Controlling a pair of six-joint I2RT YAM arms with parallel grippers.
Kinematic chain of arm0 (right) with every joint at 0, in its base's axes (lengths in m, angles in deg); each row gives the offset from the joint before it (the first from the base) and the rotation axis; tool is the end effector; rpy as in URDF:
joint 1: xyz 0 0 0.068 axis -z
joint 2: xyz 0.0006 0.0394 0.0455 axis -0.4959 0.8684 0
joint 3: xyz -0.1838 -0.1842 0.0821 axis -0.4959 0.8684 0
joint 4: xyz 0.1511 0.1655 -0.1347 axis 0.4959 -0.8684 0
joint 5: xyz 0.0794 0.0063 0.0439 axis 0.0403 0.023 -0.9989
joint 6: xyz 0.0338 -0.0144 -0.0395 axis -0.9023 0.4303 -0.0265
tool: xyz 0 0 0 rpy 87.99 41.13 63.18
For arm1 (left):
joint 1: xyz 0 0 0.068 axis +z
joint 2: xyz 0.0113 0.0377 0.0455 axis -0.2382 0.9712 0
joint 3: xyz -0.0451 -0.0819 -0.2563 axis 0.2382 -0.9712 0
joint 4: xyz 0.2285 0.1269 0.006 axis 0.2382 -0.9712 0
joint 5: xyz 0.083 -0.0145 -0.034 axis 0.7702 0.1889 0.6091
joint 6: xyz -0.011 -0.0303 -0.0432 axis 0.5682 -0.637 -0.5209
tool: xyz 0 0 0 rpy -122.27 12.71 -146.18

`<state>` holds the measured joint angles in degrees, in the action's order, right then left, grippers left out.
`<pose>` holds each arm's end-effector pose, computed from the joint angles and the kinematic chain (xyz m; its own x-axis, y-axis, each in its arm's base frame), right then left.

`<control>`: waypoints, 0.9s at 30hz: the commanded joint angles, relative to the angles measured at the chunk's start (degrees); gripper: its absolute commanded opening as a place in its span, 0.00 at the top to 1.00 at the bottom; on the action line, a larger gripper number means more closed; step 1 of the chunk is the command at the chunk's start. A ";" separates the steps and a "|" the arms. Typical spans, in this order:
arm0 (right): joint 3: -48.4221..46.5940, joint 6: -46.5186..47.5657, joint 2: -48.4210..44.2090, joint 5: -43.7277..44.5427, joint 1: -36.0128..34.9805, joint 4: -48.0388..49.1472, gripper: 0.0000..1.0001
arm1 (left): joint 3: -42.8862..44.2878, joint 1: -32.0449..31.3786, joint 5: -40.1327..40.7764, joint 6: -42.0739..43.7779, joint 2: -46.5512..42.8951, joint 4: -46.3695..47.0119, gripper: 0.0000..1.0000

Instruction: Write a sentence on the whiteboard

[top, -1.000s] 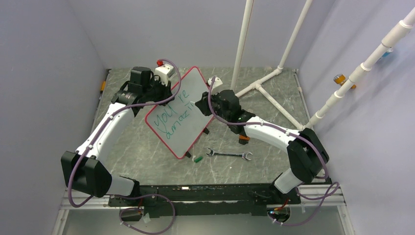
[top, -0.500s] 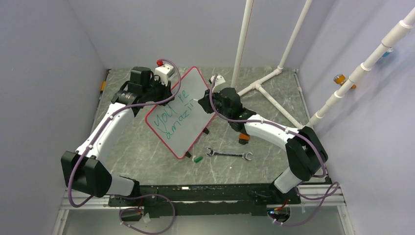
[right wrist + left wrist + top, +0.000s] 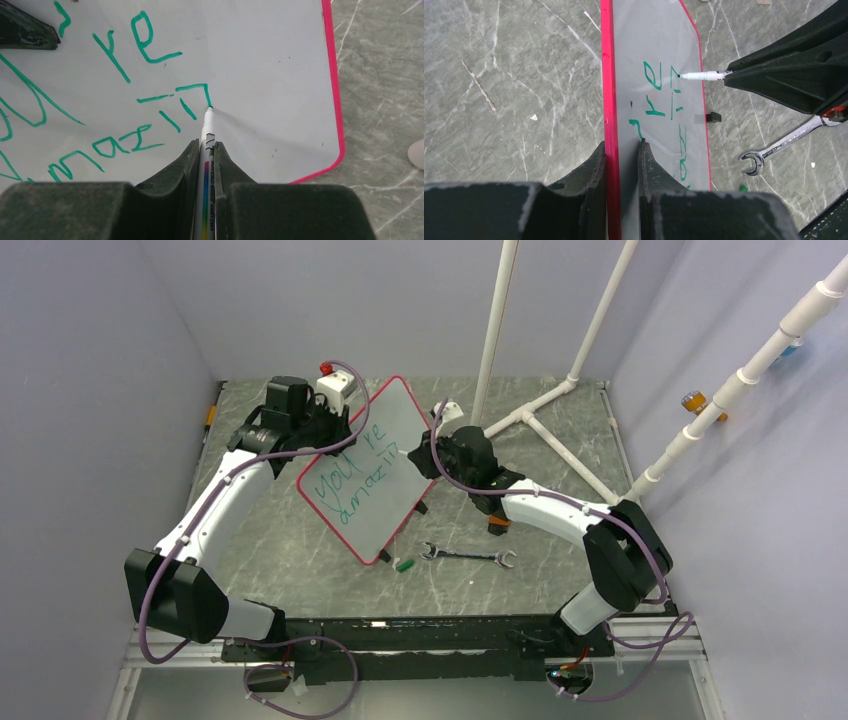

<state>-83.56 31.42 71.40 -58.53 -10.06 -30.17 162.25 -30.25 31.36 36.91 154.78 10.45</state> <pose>0.2756 0.2322 0.2618 -0.3756 0.0288 -0.9263 -0.6044 0.7501 0.2684 0.2905 -0.0970 0.3499 -0.4846 0.2527 -0.8374 0.5657 0.8208 -0.0797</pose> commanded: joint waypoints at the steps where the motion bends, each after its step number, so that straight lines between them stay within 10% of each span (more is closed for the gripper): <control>1: 1.05 -0.83 -1.33 -0.88 -0.21 0.60 1.00 | -0.51 0.28 9.59 10.77 1.33 -5.97 1.00; 27: -4.93 1.36 -2.15 2.04 3.29 -1.39 1.00 | -0.50 0.27 9.50 10.64 1.33 -6.04 1.00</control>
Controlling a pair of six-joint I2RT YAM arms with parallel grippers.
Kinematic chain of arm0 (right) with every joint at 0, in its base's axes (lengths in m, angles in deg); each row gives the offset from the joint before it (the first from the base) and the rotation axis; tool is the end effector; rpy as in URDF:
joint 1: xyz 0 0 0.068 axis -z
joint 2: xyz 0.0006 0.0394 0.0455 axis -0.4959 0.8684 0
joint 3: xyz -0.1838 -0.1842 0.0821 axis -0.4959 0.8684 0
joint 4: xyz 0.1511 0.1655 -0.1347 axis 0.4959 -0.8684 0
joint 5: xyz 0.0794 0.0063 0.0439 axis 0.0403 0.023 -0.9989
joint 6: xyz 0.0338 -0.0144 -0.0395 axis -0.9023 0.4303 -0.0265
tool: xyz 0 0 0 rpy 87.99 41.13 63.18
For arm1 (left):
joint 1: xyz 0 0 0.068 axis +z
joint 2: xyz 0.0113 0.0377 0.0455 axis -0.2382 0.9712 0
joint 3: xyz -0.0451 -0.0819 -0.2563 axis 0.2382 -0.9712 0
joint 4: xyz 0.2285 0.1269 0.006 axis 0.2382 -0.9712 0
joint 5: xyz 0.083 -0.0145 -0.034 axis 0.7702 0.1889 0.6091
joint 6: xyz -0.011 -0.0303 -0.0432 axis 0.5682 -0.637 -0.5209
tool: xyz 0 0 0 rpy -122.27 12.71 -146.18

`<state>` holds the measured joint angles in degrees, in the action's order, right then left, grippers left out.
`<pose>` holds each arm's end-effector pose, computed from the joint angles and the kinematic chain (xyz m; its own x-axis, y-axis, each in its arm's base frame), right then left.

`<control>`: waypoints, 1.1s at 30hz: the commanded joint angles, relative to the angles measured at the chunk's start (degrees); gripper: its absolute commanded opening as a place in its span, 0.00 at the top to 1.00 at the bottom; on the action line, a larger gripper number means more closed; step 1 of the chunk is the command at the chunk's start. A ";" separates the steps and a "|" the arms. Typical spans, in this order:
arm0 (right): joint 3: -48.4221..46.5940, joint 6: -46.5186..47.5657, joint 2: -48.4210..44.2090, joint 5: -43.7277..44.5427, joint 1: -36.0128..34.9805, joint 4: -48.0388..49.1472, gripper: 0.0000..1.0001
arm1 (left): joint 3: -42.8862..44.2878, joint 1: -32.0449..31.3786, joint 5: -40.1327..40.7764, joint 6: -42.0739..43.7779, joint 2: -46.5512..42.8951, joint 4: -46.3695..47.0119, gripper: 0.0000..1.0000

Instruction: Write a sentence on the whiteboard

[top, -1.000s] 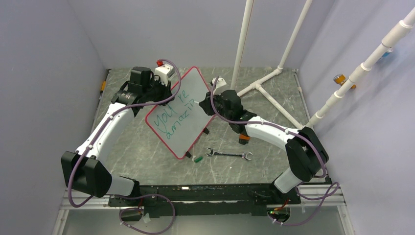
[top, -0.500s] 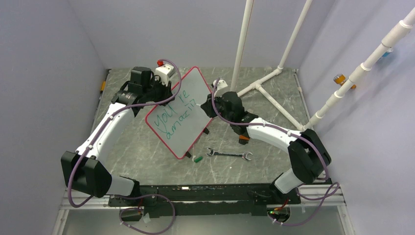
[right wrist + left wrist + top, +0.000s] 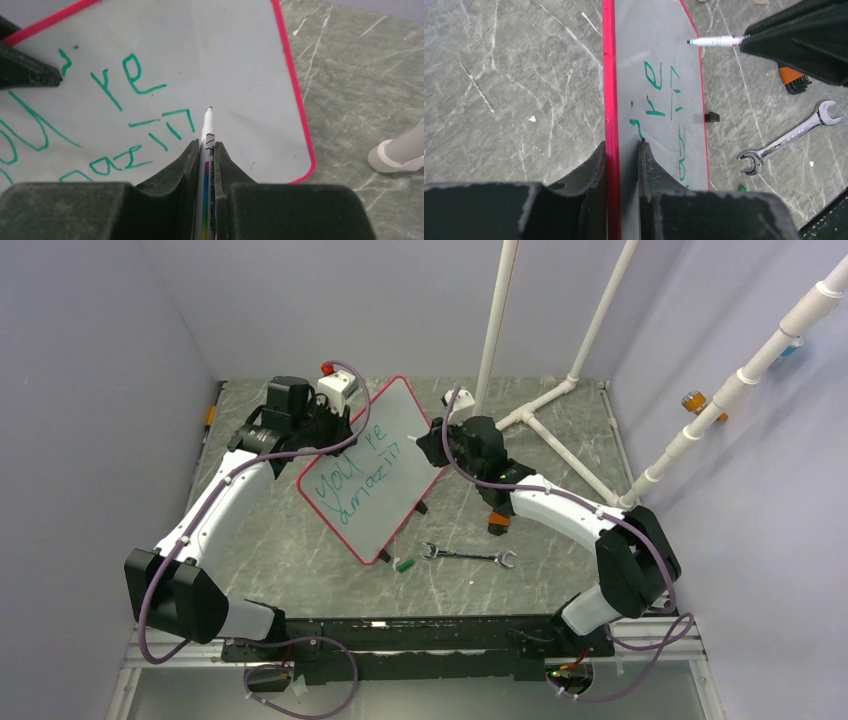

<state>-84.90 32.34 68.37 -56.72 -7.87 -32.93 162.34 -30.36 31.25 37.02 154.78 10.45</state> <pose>0.2793 0.2162 0.2826 -0.3384 0.0517 -0.9396 -0.5641 0.7880 0.2465 0.2903 -0.0976 0.3504 -0.4816 0.2547 -0.8386 0.5696 0.8182 -0.0786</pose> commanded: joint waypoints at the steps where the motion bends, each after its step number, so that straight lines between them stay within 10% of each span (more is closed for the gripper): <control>1: -3.84 0.44 1.27 0.08 1.27 1.29 1.00 | -0.56 0.38 9.53 10.50 1.33 -6.04 1.00; 33: -6.61 -0.25 5.88 -8.87 1.22 1.56 1.00 | -0.17 0.37 8.93 10.27 1.27 -6.24 1.00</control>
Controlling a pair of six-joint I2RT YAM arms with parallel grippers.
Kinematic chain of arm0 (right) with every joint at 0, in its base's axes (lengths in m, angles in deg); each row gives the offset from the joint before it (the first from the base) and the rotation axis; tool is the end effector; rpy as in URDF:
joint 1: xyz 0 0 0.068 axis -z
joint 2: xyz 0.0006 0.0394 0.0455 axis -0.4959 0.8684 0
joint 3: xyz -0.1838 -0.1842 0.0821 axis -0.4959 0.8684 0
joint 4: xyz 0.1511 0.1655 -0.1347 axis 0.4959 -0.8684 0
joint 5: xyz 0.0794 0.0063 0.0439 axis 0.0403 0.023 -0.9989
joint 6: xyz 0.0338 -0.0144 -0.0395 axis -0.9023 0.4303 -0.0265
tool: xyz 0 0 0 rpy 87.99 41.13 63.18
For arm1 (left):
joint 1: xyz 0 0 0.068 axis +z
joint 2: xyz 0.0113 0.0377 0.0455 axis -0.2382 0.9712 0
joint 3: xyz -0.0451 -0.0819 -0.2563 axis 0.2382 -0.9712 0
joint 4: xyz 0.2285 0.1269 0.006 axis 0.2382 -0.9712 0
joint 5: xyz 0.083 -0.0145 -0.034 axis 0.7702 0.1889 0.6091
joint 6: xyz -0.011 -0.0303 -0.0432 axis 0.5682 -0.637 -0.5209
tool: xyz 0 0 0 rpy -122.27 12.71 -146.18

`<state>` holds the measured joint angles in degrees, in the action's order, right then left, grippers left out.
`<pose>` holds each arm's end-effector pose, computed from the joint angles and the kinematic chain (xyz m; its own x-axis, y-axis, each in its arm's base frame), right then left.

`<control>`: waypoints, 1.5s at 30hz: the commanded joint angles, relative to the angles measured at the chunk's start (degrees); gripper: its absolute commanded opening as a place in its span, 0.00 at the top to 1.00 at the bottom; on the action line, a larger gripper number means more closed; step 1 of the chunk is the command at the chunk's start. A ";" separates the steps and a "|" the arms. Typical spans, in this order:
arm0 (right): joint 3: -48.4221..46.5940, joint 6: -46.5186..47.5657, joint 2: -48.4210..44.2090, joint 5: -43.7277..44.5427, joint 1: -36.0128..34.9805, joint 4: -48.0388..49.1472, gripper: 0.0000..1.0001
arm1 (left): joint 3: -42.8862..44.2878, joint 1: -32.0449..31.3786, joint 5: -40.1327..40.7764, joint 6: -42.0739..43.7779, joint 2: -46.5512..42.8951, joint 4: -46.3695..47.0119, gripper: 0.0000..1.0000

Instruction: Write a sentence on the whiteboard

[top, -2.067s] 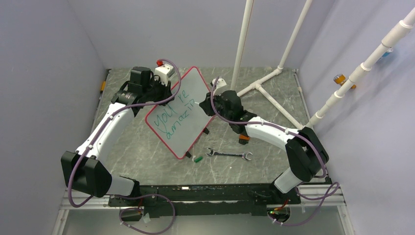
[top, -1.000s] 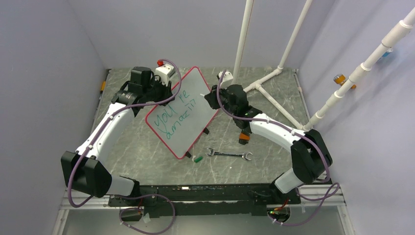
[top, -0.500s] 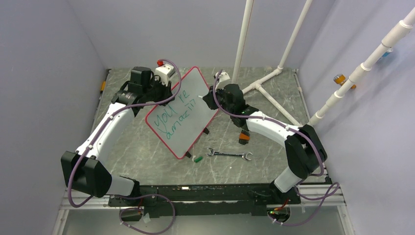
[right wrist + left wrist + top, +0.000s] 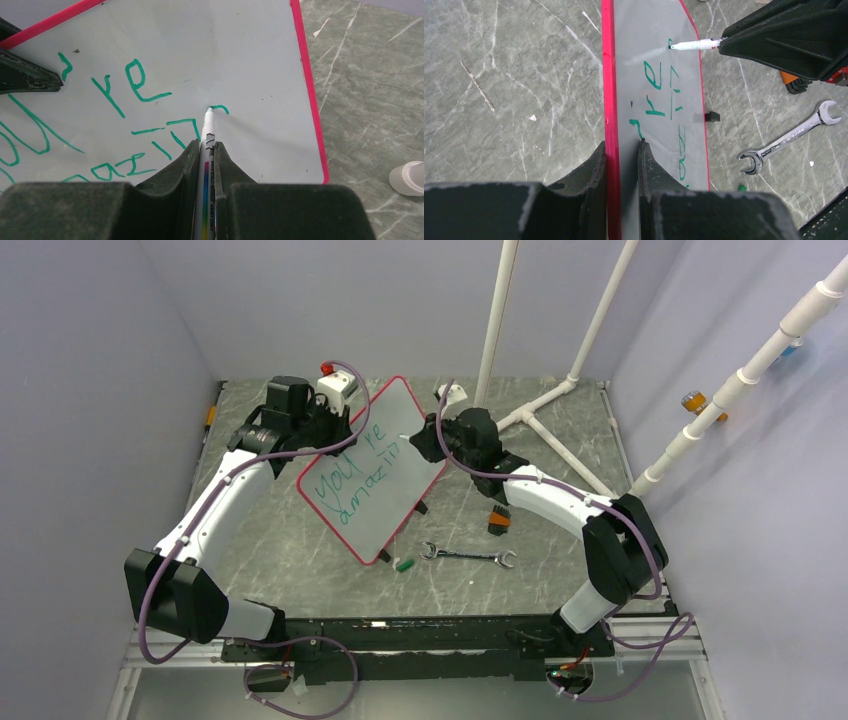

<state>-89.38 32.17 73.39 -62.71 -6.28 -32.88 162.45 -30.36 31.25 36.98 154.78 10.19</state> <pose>0.3007 0.2243 0.2798 -0.3641 0.0422 -0.9304 -0.6137 0.7405 0.2738 0.2901 -0.0975 0.3507 -0.4841 0.2547 -0.8371 0.5690 0.8184 -0.0800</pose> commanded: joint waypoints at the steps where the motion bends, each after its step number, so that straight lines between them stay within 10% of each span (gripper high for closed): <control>1: -1.86 -0.09 0.83 -3.03 -0.43 1.46 1.00 | -0.21 0.39 8.97 10.31 1.26 -5.93 1.00; 45: -4.54 1.67 2.82 2.85 -0.59 -1.75 1.00 | -0.36 0.38 8.99 10.32 0.91 -5.95 1.00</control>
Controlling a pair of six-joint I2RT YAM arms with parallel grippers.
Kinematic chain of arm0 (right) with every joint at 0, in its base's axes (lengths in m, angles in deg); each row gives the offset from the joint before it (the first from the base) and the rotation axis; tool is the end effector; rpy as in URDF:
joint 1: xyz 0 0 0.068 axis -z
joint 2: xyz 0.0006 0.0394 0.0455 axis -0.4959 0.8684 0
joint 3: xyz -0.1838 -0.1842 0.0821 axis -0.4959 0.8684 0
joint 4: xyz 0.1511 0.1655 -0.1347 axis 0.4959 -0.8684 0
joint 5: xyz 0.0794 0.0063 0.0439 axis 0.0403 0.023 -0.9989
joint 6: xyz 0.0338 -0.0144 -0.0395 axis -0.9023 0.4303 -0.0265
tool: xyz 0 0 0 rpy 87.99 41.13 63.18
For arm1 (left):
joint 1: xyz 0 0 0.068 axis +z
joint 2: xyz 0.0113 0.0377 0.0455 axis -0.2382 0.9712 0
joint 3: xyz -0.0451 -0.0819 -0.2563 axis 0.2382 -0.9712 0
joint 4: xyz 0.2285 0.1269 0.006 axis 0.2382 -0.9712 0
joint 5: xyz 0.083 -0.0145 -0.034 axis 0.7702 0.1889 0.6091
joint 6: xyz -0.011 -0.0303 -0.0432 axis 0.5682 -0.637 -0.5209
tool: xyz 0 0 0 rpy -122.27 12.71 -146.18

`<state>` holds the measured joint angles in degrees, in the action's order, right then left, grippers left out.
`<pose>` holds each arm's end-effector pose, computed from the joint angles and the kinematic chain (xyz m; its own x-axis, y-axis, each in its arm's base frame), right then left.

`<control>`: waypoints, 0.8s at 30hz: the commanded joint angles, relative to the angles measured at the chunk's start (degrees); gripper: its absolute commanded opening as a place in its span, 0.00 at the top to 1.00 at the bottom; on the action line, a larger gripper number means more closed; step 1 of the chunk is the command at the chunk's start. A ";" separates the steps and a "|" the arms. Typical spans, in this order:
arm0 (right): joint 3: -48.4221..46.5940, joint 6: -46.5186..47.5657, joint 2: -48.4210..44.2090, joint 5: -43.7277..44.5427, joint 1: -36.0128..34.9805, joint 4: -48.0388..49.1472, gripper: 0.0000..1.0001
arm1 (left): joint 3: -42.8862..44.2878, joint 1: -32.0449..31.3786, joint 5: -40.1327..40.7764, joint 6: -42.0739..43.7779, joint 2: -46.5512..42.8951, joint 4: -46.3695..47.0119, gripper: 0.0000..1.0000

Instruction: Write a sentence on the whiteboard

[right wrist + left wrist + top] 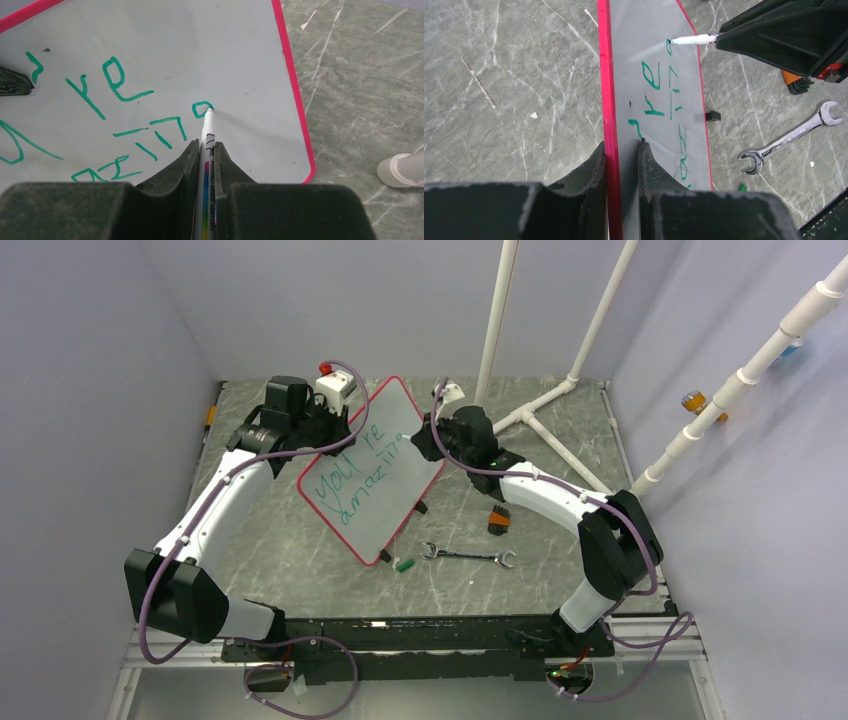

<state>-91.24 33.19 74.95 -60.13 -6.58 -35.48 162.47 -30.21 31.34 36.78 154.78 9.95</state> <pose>0.3058 0.2285 0.2765 -0.3760 0.0119 -0.9266 -0.5848 0.7726 0.2472 0.2901 -0.0967 0.3504 -0.4900 0.2516 -0.8346 0.5638 0.8217 -0.0833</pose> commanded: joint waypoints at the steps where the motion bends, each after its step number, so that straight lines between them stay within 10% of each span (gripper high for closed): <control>1: -2.83 0.66 1.33 0.25 -0.37 0.77 1.00 | -0.39 0.26 8.90 10.57 0.97 -5.73 1.00; 24: 2.29 -0.32 0.34 -1.41 -0.25 1.95 1.00 | -0.32 0.27 9.06 10.63 0.75 -5.73 1.00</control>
<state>-90.84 33.17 75.36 -60.20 -6.63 -34.83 162.47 -30.10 31.45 36.74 154.78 9.80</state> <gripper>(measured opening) 0.144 0.213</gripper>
